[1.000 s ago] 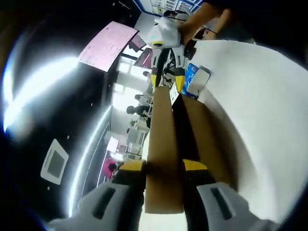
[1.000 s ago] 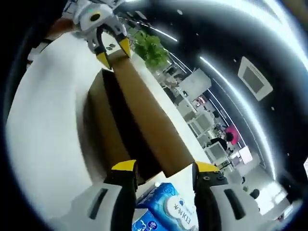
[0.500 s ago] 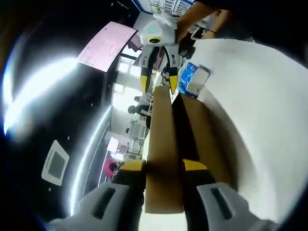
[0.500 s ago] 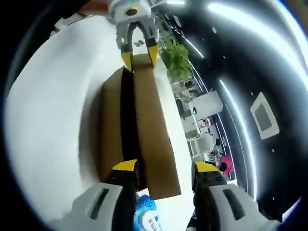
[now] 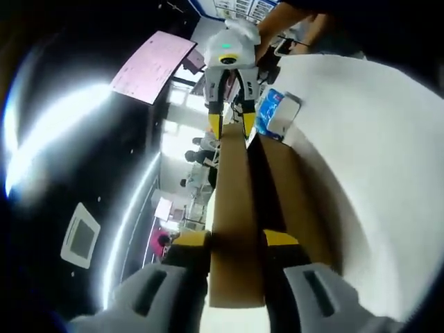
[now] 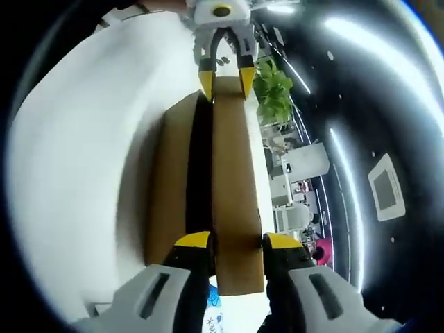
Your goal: Operate the shoe box by opening the lid, removing the specified soft item, and placing it in the target area until the item is outside and the box remains undamaged.
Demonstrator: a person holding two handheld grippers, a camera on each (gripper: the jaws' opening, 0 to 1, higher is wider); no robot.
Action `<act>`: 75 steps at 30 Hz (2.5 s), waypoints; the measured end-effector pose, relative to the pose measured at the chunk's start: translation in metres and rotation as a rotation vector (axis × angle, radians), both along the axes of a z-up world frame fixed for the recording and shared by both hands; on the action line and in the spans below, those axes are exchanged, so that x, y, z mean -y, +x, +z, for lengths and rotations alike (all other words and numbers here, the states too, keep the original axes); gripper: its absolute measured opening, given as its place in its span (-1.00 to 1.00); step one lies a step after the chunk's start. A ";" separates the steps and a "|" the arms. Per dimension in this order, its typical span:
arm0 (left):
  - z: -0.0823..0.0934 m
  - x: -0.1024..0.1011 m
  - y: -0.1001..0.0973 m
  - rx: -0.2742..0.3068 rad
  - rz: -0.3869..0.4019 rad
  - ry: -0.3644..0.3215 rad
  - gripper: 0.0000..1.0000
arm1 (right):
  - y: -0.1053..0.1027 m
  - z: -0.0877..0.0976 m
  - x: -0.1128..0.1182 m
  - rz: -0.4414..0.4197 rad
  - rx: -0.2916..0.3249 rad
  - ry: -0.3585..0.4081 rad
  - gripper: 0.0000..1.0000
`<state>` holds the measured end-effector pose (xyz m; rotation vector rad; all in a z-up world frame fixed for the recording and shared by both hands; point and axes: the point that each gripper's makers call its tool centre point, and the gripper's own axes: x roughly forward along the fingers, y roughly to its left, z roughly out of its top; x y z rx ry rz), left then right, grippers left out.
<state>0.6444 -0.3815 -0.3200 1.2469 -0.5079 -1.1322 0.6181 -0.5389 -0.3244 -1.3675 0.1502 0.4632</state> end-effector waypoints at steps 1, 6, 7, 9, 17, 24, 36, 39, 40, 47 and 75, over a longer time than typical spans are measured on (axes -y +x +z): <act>0.000 0.000 0.000 0.000 0.000 0.001 -0.43 | 0.000 0.000 0.000 0.000 -0.001 0.000 -0.44; -0.002 -0.001 0.000 0.008 0.003 0.005 -0.43 | -0.001 -0.002 -0.001 0.003 0.003 -0.008 -0.44; -0.002 -0.001 0.000 0.011 0.004 0.005 -0.43 | -0.002 -0.003 -0.002 0.004 0.004 -0.007 -0.44; -0.003 -0.002 -0.001 0.015 0.005 0.005 -0.43 | -0.002 -0.003 -0.002 0.005 0.008 -0.010 -0.44; -0.009 -0.002 0.000 0.034 0.014 0.017 -0.43 | -0.003 -0.008 -0.003 0.004 0.003 -0.020 -0.44; -0.012 -0.001 -0.001 0.041 0.019 0.016 -0.43 | -0.003 -0.011 -0.002 -0.001 0.013 -0.019 -0.44; -0.022 -0.003 -0.001 0.034 0.040 0.022 -0.43 | -0.005 -0.018 -0.005 0.000 0.011 -0.016 -0.44; -0.023 -0.003 -0.001 0.033 0.042 0.022 -0.43 | -0.005 -0.019 -0.005 -0.001 0.011 -0.015 -0.44; -0.024 -0.003 -0.001 0.033 0.044 0.022 -0.43 | -0.005 -0.020 -0.005 -0.001 0.011 -0.015 -0.44; -0.026 -0.005 0.004 0.032 0.076 0.031 -0.40 | -0.006 -0.020 -0.005 -0.006 0.014 -0.009 -0.44; -0.039 -0.006 0.010 0.016 0.088 0.038 -0.38 | 0.000 -0.034 0.005 -0.038 0.005 -0.015 -0.36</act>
